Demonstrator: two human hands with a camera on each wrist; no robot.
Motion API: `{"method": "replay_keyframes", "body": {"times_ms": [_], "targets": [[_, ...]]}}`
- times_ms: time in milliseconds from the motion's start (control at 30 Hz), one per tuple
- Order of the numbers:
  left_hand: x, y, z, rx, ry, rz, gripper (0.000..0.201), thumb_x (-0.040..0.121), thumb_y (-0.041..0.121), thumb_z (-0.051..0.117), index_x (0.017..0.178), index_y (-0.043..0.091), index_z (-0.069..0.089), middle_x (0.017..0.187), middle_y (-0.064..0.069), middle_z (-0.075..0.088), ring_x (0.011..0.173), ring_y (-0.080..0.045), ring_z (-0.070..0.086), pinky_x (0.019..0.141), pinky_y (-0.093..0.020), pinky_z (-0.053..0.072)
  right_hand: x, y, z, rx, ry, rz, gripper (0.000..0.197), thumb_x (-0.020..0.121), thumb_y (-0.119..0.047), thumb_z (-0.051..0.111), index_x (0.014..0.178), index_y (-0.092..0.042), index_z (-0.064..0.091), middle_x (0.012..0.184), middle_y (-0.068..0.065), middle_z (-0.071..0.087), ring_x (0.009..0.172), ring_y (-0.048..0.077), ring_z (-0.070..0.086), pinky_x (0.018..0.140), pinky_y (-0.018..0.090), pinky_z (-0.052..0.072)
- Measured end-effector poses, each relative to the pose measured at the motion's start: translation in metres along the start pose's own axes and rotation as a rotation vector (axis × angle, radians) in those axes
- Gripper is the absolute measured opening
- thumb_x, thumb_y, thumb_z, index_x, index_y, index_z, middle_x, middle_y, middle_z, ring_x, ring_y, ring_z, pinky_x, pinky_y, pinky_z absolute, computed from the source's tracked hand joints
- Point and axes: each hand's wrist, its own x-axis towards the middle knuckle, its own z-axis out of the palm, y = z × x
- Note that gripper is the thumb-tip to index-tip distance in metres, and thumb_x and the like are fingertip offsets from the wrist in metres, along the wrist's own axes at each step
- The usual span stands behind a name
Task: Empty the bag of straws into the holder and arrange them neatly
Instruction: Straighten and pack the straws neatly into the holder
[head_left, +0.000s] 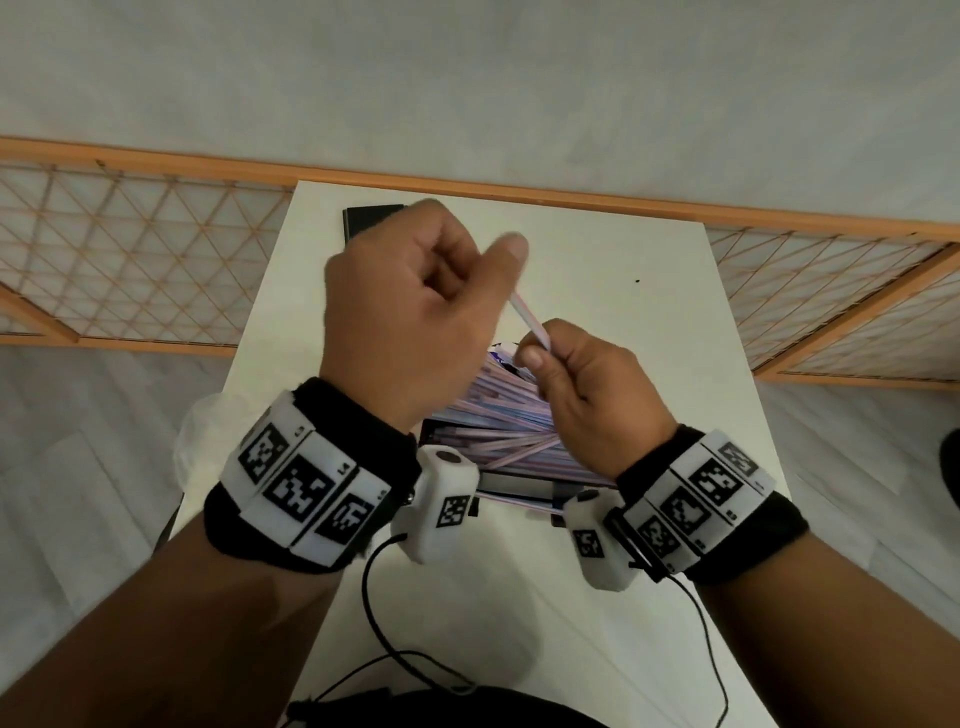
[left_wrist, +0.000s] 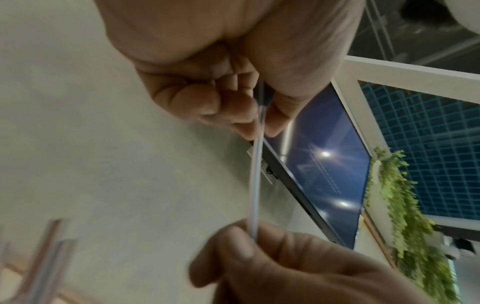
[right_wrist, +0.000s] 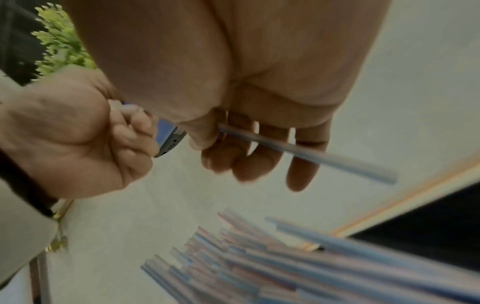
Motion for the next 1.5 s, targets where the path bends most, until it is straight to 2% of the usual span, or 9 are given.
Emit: {"method": "replay_keyframes", "body": {"times_ms": [67,233,367,500,733,933,1100,1200,1500], "targets": [[0.001,-0.012,-0.009,-0.055,0.094,-0.063,0.043,0.093,0.043,0.06,0.076,0.003,0.06,0.06,-0.015,0.061,0.055,-0.032,0.058,0.052,-0.042,0.048,-0.006,0.002,-0.01,-0.096,-0.054,-0.004,0.033,0.099,-0.036,0.043,0.081,-0.01,0.056,0.059,-0.004,0.046,0.055,0.016,0.043,0.056,0.037,0.039],[-0.013,-0.065,-0.016,-0.078,0.268,-0.475,0.026,0.086,0.052,0.055,0.08,0.029,0.045,0.077,0.008,0.05,0.069,-0.009,0.049,0.072,-0.035,0.045,-0.034,0.05,0.008,-0.491,-0.383,0.106,0.062,0.081,-0.075,0.036,0.097,-0.02,0.061,0.09,-0.003,0.057,0.087,0.024,0.055,0.081,0.038,0.046],[-0.036,-0.095,-0.003,-0.163,0.144,-0.862,0.075,0.064,0.081,0.047,0.098,0.016,0.059,0.093,0.0,0.062,0.083,-0.021,0.059,0.079,-0.044,0.047,-0.045,0.068,0.021,-0.544,-0.486,0.127,0.099,0.07,-0.095,0.017,0.127,-0.026,0.057,0.118,-0.002,0.06,0.112,0.027,0.055,0.099,0.043,0.045],[-0.059,-0.097,0.011,-0.109,-0.034,-0.873,0.094,0.051,0.105,0.044,0.096,0.026,0.068,0.099,0.005,0.075,0.095,-0.023,0.07,0.093,-0.051,0.054,-0.037,0.062,0.029,-0.542,-0.516,0.128,0.103,0.068,-0.097,0.021,0.143,-0.03,0.043,0.137,-0.004,0.055,0.125,0.025,0.05,0.106,0.045,0.04],[-0.056,-0.092,0.012,0.252,-0.268,-0.625,0.017,0.081,0.042,0.079,0.084,0.026,0.072,0.08,0.016,0.068,0.08,-0.01,0.063,0.073,-0.021,0.046,-0.027,0.057,0.033,-0.582,-0.589,0.24,0.11,0.059,-0.096,0.028,0.147,-0.03,0.035,0.134,-0.001,0.048,0.126,0.026,0.046,0.109,0.046,0.039],[-0.052,-0.082,0.015,0.348,-0.337,-0.498,0.039,0.095,0.042,0.063,0.068,0.014,0.067,0.074,-0.001,0.071,0.085,-0.028,0.068,0.071,-0.029,0.046,-0.025,0.056,0.041,-0.552,-0.54,0.269,0.102,0.062,-0.094,0.039,0.138,-0.026,0.037,0.133,-0.002,0.056,0.124,0.026,0.053,0.105,0.043,0.042],[-0.056,-0.091,0.02,0.146,-0.174,-0.679,0.026,0.078,0.054,0.07,0.081,0.028,0.076,0.077,0.004,0.076,0.083,-0.025,0.073,0.078,-0.047,0.061,-0.022,0.051,0.04,-0.484,-0.48,0.232,0.116,0.056,-0.103,0.015,0.133,-0.022,0.043,0.129,0.002,0.055,0.121,0.026,0.051,0.101,0.044,0.044],[-0.056,-0.089,0.017,0.214,-0.26,-0.62,0.033,0.081,0.057,0.072,0.081,0.025,0.077,0.077,0.007,0.075,0.083,-0.02,0.073,0.079,-0.037,0.059,-0.022,0.051,0.035,-0.461,-0.458,0.255,0.112,0.057,-0.102,0.013,0.126,-0.022,0.049,0.122,0.001,0.056,0.114,0.024,0.052,0.097,0.042,0.047],[-0.071,-0.098,0.002,0.176,0.008,-0.551,0.065,0.082,0.08,0.048,0.058,0.02,0.045,0.051,0.008,0.046,0.05,-0.008,0.046,0.056,-0.018,0.039,-0.03,0.057,0.005,-0.331,-0.524,0.229,0.064,0.063,-0.082,0.057,0.099,-0.029,0.059,0.09,-0.01,0.066,0.078,0.009,0.063,0.076,0.032,0.054]]}}
